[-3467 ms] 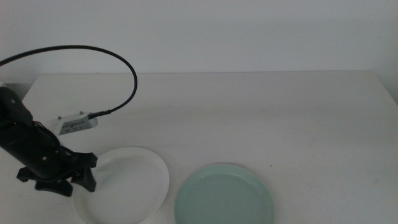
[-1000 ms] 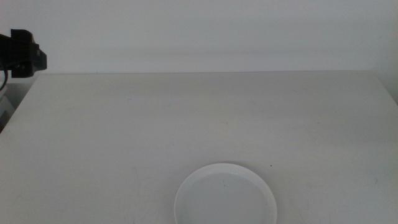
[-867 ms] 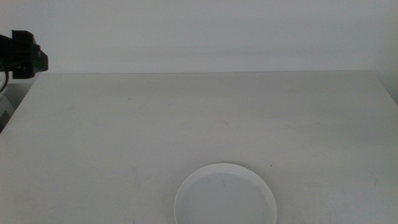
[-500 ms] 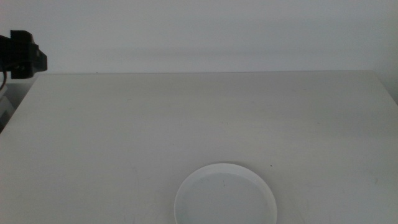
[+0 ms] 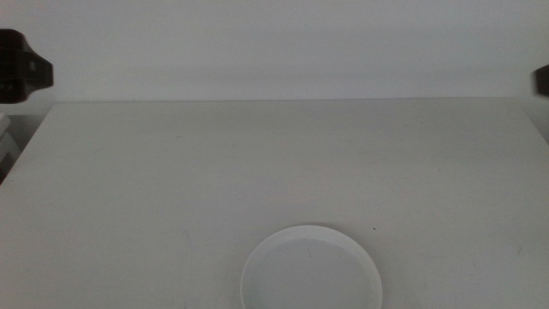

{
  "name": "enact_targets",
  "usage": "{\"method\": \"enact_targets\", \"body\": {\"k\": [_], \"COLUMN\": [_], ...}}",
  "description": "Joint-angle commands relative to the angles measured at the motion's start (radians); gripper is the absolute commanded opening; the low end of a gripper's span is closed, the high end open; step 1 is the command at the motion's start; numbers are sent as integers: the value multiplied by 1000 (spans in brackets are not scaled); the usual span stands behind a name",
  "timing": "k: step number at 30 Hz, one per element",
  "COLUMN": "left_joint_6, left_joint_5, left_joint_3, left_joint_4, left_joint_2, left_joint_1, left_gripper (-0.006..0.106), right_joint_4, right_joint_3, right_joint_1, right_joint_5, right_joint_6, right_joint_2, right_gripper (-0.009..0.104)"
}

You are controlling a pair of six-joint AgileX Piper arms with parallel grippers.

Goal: Stack the three bowls on top of each other.

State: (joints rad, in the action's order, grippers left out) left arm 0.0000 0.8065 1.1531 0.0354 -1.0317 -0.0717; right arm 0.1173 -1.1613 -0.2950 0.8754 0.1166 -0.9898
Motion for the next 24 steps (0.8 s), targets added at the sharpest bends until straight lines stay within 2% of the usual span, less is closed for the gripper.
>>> {"method": "enact_targets", "body": {"k": [1, 4, 6, 11, 16, 24], "left_joint_6": [8, 31, 32, 32, 32, 38], "left_joint_5": [-55, -56, -66, -141, -327, -539], "left_joint_3": [29, 25, 4, -129, -370, -641], "left_joint_4": [8, 7, 8, 12, 45, 56], "left_joint_2": [46, 81, 112, 230, 404, 611], "left_joint_1": [2, 2, 2, 2, 2, 2], "left_gripper": [86, 86, 86, 86, 86, 86], "right_joint_4": [-48, -189, -214, -179, -216, -216], "right_joint_3": [-48, -33, -7, 132, 324, 625], "right_joint_1": [113, 221, 237, 235, 235, 235], "right_joint_5": [-53, -32, -38, -110, -194, -443], "right_joint_6": [-92, -194, -233, -206, -222, -238], "right_joint_2": [12, 36, 71, 240, 471, 729], "right_gripper": [45, 45, 45, 45, 45, 45]}}
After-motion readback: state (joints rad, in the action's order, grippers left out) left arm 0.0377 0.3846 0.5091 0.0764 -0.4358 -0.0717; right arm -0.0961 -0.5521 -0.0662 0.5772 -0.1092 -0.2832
